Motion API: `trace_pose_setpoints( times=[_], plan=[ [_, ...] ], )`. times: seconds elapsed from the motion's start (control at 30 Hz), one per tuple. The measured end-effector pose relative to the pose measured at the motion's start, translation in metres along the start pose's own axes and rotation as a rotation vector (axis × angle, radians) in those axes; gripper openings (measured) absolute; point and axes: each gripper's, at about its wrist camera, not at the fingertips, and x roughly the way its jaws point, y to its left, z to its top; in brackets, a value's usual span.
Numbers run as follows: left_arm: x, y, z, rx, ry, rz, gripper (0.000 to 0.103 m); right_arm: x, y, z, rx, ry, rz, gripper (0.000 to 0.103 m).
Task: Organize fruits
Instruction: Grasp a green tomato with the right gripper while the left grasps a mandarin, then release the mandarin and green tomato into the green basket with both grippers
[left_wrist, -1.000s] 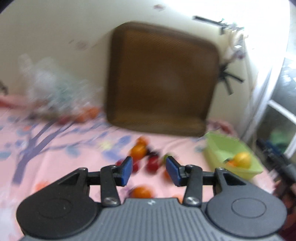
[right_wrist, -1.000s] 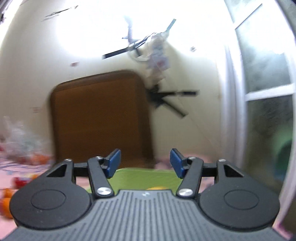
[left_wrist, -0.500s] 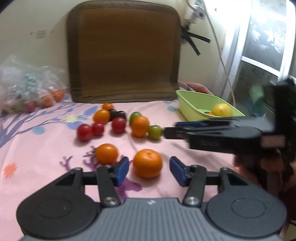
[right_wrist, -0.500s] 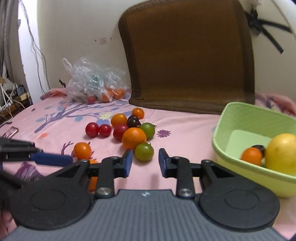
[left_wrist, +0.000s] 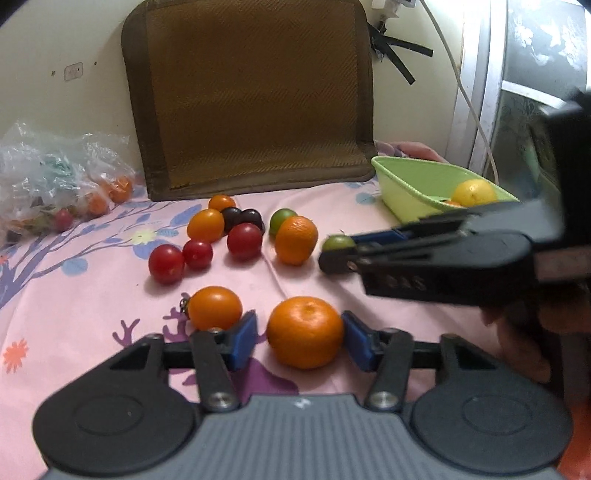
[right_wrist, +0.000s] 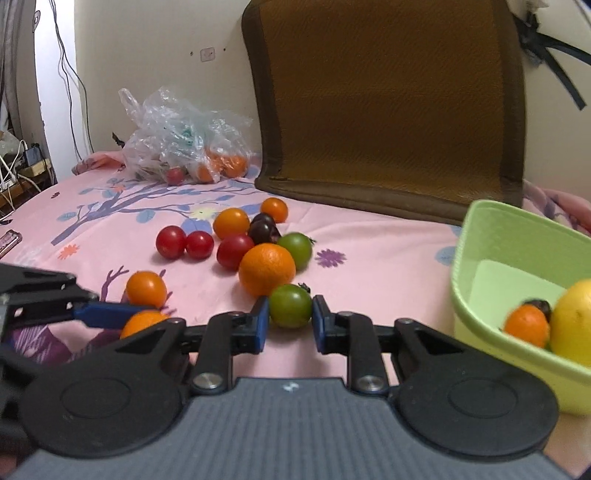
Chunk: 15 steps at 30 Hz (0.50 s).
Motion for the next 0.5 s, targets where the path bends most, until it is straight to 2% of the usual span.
trace_pose_setpoints(
  times=[0.13,0.2,0.3,0.5],
  plan=[
    [-0.002,-0.01,-0.002,0.04,-0.005,0.028,0.041,-0.024,-0.002,-0.015,-0.005,-0.021,-0.02,0.027],
    [-0.005,-0.013,-0.004,0.017,0.003,-0.007,0.041,-0.04,-0.003,-0.026,-0.015,-0.03,-0.031,0.027],
    [-0.011,-0.022,-0.007,-0.005,0.01,-0.099,0.041,-0.061,-0.004,-0.044,-0.032,-0.029,-0.053,0.027],
    [-0.004,-0.057,-0.004,0.076,0.024,-0.143,0.041,-0.094,-0.018,-0.067,0.033,-0.052,-0.094,0.027]
  ],
)
